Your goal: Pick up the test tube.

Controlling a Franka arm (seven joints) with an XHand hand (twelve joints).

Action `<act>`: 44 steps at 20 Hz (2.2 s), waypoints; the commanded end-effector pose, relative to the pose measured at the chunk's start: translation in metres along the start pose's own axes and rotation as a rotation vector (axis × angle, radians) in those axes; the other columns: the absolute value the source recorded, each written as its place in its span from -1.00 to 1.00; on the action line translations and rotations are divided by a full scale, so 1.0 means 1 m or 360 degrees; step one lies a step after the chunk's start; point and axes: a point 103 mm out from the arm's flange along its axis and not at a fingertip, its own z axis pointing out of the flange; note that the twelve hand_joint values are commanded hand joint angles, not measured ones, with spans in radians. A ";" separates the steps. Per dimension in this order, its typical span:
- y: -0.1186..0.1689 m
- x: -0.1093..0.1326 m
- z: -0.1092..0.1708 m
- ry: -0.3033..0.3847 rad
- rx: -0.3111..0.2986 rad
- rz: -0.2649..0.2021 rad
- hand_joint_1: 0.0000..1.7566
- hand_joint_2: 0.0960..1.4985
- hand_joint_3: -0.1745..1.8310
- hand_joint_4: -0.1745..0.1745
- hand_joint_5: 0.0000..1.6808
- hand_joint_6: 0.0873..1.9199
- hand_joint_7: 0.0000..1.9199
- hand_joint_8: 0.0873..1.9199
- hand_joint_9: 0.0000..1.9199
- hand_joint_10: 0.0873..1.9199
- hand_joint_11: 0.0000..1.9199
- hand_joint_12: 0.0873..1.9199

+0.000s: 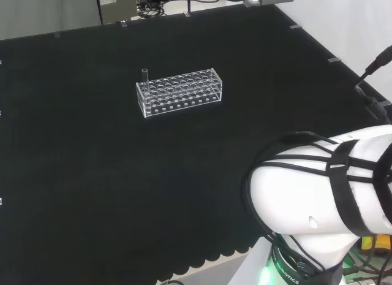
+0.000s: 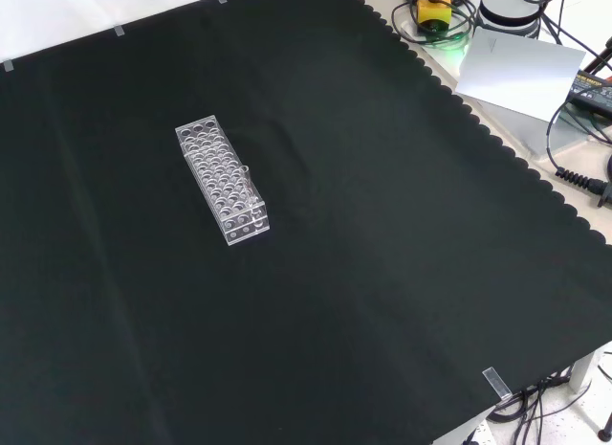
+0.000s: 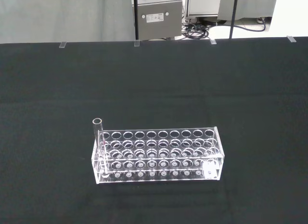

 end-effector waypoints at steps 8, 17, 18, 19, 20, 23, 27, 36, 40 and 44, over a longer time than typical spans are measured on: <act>0.020 0.001 0.002 -0.0018 0.0037 -0.0034 -0.55 0.12 -0.49 -0.01 -1.00 -1.00 -1.00 -1.00 -1.00 -1.00 -1.00 -0.74; 0.063 0.010 0.016 -0.0025 0.0115 -0.0106 -0.55 0.15 -0.54 -0.01 -1.00 -1.00 -1.00 -1.00 -1.00 -1.00 -1.00 -0.66; 0.069 0.010 0.019 -0.0016 0.0132 -0.0108 -0.54 0.16 -0.55 -0.01 -1.00 -1.00 -0.99 -1.00 -1.00 -1.00 -1.00 -0.62; 0.077 0.015 0.021 -0.0018 0.0151 -0.0118 -0.54 0.17 -0.57 -0.01 -1.00 -1.00 -0.99 -1.00 -1.00 -1.00 -1.00 -0.58; 0.084 0.018 0.023 -0.0016 0.0163 -0.0127 -0.54 0.17 -0.58 -0.02 -1.00 -1.00 -0.98 -1.00 -1.00 -1.00 -1.00 -0.55; 0.102 0.024 0.029 0.0008 0.0174 -0.0165 -0.53 0.19 -0.60 -0.03 -1.00 -1.00 -0.96 -1.00 -0.98 -1.00 -1.00 -0.41; 0.125 0.029 0.038 0.0007 0.0190 -0.0206 -0.52 0.20 -0.63 -0.05 -1.00 -1.00 -0.92 -1.00 -0.95 -1.00 -1.00 -0.17; 0.164 0.044 0.071 -0.0079 0.0316 -0.0266 -0.52 0.20 -0.64 -0.06 -1.00 -1.00 -0.91 -0.99 -0.95 -1.00 -1.00 -0.09; 0.178 0.051 0.087 -0.0112 0.0370 -0.0291 -0.51 0.20 -0.64 -0.06 -1.00 -1.00 -0.91 -0.99 -0.95 -1.00 -1.00 -0.09; 0.193 0.058 0.106 -0.0154 0.0422 -0.0316 -0.51 0.20 -0.64 -0.06 -1.00 -1.00 -0.91 -0.99 -0.95 -1.00 -1.00 -0.09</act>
